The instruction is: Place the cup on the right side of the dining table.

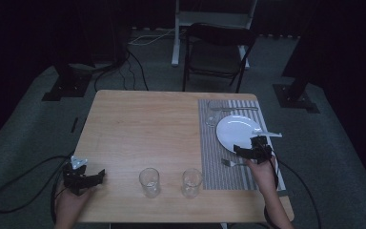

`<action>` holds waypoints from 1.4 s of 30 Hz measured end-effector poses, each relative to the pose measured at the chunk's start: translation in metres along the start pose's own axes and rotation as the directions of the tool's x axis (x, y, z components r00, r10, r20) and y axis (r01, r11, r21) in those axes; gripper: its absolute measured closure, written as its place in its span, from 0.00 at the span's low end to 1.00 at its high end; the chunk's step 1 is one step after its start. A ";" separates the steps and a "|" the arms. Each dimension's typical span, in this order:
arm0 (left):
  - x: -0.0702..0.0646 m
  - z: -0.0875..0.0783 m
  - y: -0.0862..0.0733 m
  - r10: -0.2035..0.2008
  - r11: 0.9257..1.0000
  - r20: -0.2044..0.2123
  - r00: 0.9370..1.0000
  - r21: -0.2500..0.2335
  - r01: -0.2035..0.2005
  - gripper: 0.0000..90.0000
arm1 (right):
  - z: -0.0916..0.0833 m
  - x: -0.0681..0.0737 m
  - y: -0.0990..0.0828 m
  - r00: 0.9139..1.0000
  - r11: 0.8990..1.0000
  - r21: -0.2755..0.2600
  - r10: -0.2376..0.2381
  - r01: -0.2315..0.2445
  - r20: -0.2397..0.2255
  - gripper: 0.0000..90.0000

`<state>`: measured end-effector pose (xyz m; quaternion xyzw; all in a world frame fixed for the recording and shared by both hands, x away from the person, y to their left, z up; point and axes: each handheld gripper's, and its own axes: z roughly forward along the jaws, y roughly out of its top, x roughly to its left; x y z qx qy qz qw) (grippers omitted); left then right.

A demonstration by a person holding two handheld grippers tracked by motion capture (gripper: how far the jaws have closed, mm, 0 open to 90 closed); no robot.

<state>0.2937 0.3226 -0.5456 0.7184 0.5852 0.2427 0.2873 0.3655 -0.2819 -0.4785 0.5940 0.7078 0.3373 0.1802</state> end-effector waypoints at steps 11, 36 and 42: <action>0.000 0.000 0.000 -0.002 1.000 0.000 1.000 0.000 0.002 0.08 | -0.007 -0.004 -0.039 0.999 1.000 0.024 0.008 -0.006 -0.047 0.16; 0.000 0.000 0.000 -0.002 1.000 0.001 1.000 0.000 0.002 0.08 | -0.020 -0.018 -0.106 0.997 0.996 0.039 -0.076 0.076 -0.025 0.15; 0.000 0.000 0.000 -0.002 1.000 0.000 1.000 0.000 0.002 0.08 | -0.020 -0.016 -0.118 0.987 0.987 0.000 -0.160 0.160 0.032 0.13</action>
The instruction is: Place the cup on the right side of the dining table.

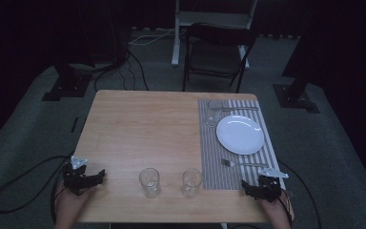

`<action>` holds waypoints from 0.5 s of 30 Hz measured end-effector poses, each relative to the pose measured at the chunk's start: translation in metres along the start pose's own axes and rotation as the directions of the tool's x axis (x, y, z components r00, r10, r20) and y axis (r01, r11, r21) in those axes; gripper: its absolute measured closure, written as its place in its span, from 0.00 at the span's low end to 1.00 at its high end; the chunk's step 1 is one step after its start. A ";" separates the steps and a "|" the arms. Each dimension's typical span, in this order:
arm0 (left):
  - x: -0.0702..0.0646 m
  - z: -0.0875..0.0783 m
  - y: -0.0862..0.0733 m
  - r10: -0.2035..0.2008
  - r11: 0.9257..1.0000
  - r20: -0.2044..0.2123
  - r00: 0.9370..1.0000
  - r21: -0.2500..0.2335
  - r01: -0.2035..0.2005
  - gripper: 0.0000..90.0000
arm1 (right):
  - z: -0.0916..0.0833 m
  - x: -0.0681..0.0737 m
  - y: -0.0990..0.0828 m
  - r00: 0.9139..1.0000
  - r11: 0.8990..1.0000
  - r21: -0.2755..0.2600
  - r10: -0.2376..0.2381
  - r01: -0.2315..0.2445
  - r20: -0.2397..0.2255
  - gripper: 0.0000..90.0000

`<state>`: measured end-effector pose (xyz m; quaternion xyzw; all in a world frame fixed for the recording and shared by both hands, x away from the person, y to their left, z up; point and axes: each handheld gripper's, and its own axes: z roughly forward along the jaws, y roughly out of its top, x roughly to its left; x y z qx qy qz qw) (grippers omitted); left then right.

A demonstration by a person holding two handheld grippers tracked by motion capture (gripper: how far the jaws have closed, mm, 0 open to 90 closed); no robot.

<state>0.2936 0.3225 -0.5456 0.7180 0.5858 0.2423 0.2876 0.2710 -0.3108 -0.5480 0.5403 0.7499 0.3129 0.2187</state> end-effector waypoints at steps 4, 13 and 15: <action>0.000 0.000 0.000 0.000 1.000 0.000 1.000 0.001 0.000 0.08 | 0.000 -0.002 -0.004 1.000 1.000 -0.027 -0.006 0.006 -0.012 0.13; 0.000 0.000 0.000 0.001 1.000 0.000 1.000 0.000 -0.001 0.08 | -0.001 -0.002 -0.004 1.000 1.000 -0.028 -0.005 0.004 -0.013 0.13; 0.000 0.000 0.000 0.001 1.000 0.000 1.000 0.000 -0.001 0.08 | -0.001 -0.002 -0.004 1.000 1.000 -0.027 -0.006 0.005 -0.012 0.13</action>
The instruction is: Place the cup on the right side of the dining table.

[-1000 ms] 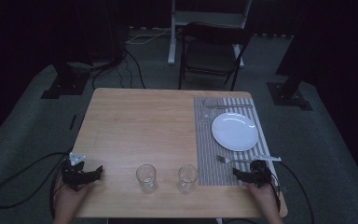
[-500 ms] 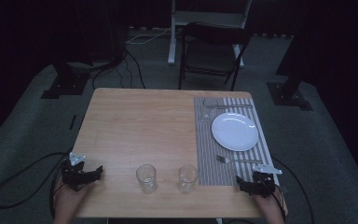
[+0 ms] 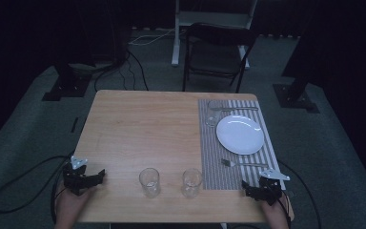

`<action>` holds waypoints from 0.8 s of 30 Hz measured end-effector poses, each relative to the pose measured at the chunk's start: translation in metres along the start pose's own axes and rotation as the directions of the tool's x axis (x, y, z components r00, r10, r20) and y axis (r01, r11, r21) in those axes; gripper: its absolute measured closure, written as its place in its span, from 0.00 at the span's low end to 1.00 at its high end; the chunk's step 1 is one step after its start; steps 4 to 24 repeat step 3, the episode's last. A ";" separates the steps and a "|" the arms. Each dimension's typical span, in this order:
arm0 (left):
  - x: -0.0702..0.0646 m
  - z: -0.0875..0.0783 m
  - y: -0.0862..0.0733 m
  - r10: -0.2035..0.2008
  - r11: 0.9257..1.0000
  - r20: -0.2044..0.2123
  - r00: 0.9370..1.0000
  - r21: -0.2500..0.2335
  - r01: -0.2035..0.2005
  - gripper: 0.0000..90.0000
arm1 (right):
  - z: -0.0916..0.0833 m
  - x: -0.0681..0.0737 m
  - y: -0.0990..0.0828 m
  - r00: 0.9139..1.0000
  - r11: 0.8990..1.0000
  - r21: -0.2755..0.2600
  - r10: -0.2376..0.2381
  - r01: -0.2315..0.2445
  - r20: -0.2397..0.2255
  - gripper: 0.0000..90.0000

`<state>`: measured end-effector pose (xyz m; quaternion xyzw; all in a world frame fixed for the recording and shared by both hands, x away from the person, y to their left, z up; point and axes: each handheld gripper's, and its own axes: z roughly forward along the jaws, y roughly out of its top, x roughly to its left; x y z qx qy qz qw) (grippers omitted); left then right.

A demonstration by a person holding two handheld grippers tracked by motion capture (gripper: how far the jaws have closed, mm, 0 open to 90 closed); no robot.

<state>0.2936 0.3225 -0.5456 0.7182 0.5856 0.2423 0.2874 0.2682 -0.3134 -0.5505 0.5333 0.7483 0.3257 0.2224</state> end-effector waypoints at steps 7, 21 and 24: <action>0.000 0.000 0.000 0.000 1.000 -0.001 1.000 0.002 0.000 0.08 | 0.000 0.000 0.000 1.000 1.000 0.000 0.000 0.000 0.000 0.13; 0.000 0.000 0.000 0.000 1.000 -0.001 1.000 0.002 0.000 0.08 | 0.000 0.000 0.000 1.000 1.000 0.000 0.000 0.000 0.000 0.13; 0.000 0.000 0.000 0.000 1.000 -0.001 1.000 0.002 0.000 0.08 | 0.000 0.000 0.000 1.000 1.000 0.000 0.000 0.000 0.000 0.13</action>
